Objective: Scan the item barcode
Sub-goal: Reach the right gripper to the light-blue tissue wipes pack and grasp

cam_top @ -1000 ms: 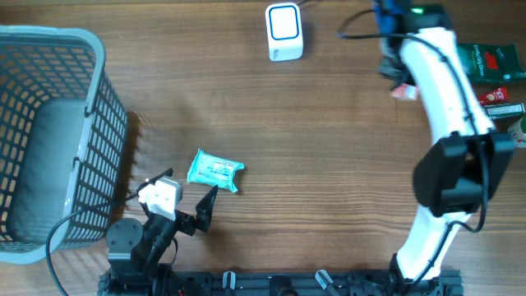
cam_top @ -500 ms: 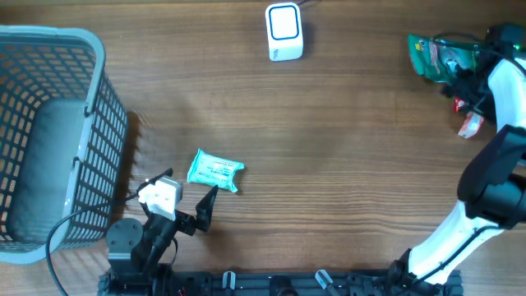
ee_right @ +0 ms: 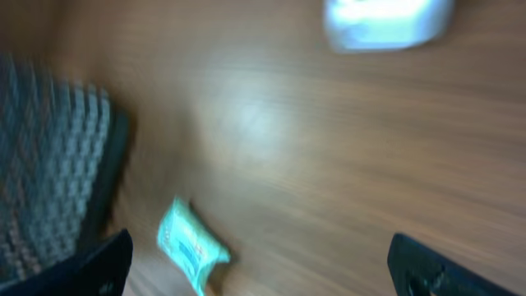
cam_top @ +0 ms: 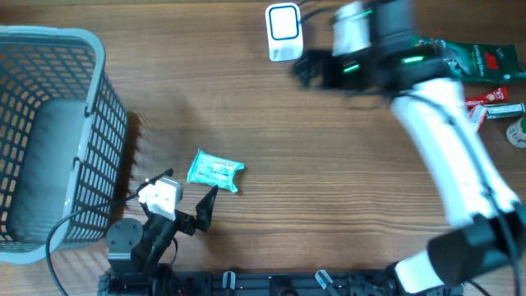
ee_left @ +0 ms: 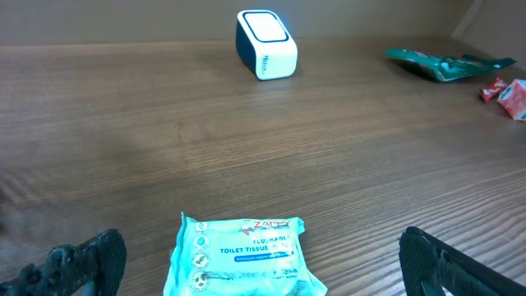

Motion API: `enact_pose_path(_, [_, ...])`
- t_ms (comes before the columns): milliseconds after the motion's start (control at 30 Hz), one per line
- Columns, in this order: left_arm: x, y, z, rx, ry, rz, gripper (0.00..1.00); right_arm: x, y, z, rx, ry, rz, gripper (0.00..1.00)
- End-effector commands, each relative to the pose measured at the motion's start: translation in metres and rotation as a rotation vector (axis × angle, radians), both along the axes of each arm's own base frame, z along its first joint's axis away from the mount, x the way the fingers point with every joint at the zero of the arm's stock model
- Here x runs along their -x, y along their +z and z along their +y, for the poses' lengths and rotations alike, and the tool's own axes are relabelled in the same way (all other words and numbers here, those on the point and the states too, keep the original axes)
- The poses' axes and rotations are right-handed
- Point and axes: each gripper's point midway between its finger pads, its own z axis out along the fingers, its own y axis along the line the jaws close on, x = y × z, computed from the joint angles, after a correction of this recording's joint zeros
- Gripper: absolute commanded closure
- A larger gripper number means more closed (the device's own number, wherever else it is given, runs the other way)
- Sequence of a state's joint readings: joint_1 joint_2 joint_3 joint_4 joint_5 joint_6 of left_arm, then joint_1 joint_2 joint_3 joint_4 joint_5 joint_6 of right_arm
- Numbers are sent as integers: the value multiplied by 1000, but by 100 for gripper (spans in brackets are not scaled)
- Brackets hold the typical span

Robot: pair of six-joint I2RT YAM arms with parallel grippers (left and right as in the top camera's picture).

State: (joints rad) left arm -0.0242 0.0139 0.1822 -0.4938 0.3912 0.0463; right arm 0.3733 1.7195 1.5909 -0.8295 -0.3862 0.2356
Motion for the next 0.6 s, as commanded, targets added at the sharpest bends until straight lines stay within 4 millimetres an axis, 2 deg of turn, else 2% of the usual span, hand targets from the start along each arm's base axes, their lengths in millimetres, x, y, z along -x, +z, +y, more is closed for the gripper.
enact_pose_path(0, [0,-1,-1,12,-6,2,0,25,-74,65,71,283,11,0])
enact_pose_path(100, [0,-1,-1,12,-6,2,0,37,-108,100,48,364,54,0])
enact_pose_path(200, [0,-1,-1,12,-6,2,0,65,-132,126,-33,463,167,1])
enact_pose_path(433, [0,-1,-1,12,-6,2,0,97,-169,139,-3,573,254,2])
enact_pose_path(567, [0,-1,-1,12,-6,2,0,116,-187,144,26,597,320,16])
